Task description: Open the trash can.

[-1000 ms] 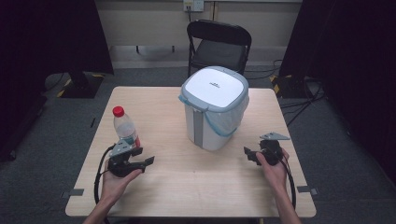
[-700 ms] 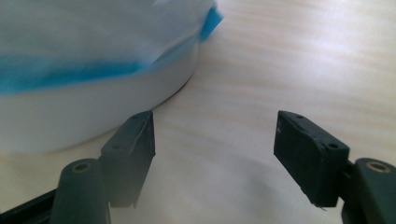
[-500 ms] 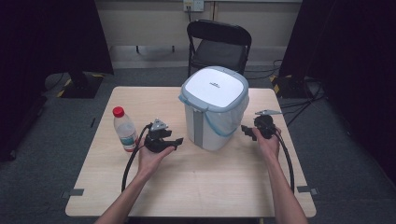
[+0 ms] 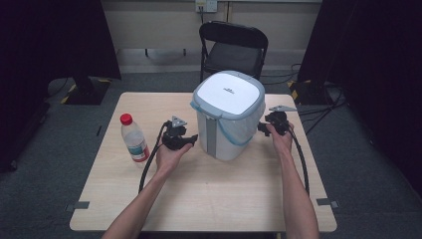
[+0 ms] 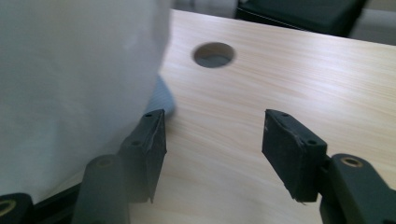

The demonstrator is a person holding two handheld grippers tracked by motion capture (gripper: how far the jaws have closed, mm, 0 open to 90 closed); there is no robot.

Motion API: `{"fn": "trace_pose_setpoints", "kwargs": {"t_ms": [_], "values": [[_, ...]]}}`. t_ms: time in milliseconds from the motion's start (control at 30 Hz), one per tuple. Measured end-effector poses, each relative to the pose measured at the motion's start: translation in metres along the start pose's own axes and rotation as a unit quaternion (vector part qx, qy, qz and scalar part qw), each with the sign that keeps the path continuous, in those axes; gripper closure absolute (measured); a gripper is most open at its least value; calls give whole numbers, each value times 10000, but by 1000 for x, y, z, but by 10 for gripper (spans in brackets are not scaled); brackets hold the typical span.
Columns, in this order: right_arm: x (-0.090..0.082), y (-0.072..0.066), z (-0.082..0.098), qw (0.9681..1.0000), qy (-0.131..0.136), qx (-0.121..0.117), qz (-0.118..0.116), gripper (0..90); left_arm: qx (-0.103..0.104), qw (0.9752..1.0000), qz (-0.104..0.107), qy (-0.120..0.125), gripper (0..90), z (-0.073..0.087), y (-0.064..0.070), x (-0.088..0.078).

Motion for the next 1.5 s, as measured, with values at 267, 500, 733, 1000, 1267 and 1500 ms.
{"fn": "trace_pose_setpoints", "kwargs": {"t_ms": [267, 500, 733, 1000, 1267, 1500], "values": [[-6, -20, 3, 9965, 25, -4, -838, 712, 91, 9997, 213, 21, 648, 1, 0, -2], [-20, -35, 11, 9942, -172, -492, -940, 733, 6, 9996, 296, 4, 671, 4, -11, -4], [-17, -29, 9, 9959, -311, -506, -690, 543, -192, 9989, 417, 55, 654, 10, -6, -8], [-10, -40, 13, 9953, -75, -285, -920, 736, -35, 9993, 376, 31, 697, 17, -3, -11], [-40, -63, 36, 9924, -395, -699, -932, 766, 37, 9996, 273, 73, 762, 14, -9, -9], [-62, -66, 53, 9901, -577, -867, -939, 555, 6, 9989, 465, 73, 673, 26, -2, -13]]}}
Point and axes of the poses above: each handheld gripper's, and its own axes: x roughly forward along the jaws, z roughly out of its underside, y roughly to its right, the point moved 8 cm from there along x, roughly forward along the jaws, and after that the axes turned 10 degrees about -y, right-handed, at the moved point
